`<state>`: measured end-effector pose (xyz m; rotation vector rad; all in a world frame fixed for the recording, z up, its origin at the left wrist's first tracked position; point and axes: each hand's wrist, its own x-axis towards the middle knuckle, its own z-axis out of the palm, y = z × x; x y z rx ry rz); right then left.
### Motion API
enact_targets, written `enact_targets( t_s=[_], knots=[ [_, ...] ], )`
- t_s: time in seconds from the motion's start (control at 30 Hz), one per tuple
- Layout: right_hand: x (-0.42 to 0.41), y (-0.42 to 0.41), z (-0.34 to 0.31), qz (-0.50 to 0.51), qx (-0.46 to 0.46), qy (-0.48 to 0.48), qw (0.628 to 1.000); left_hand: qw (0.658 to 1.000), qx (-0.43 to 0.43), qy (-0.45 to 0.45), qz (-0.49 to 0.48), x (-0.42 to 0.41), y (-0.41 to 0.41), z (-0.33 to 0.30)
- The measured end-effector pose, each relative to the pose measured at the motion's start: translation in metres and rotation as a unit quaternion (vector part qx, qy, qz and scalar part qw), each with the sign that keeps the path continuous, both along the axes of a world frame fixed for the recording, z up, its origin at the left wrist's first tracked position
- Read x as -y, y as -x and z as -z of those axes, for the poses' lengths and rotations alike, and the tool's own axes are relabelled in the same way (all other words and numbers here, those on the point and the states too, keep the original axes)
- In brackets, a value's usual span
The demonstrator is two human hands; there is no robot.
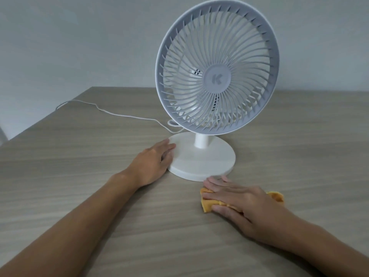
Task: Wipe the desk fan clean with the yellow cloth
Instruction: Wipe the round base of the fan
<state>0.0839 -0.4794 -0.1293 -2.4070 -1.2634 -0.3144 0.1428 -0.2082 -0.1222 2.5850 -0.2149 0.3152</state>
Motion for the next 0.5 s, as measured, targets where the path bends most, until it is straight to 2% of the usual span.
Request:
enact_targets(
  t_s=[0.1, 0.2, 0.23, 0.3, 0.37, 0.43, 0.5],
  knots=[
    [-0.01, 0.004, -0.006, 0.025, -0.006, -0.074, 0.997, 1.0, 0.007, 0.024, 0.006, -0.001, 0.001, 0.002],
    [-0.027, 0.012, -0.031, 0.051, 0.052, -0.207, 0.976, 0.988, 0.074, 0.136, -0.023, -0.004, 0.002, -0.003],
    [-0.033, 0.015, -0.043, 0.059, 0.08, -0.249, 0.963, 0.973, 0.102, 0.2, -0.055, -0.006, 0.002, -0.01],
    [-0.046, 0.017, -0.07, 0.084, 0.151, -0.298, 0.939, 0.92, 0.142, 0.346, -0.113, -0.01, 0.005, -0.037],
    [-0.062, 0.014, -0.099, 0.103, 0.213, -0.32, 0.917, 0.86, 0.17, 0.472, -0.094, -0.013, 0.011, -0.077],
    [-0.079, 0.006, -0.127, 0.111, 0.237, -0.347, 0.901, 0.83, 0.177, 0.526, -0.042, -0.015, 0.015, -0.117],
    [-0.096, -0.004, -0.15, 0.12, 0.221, -0.376, 0.892, 0.826, 0.161, 0.539, 0.026, -0.013, 0.019, -0.147]
  ],
)
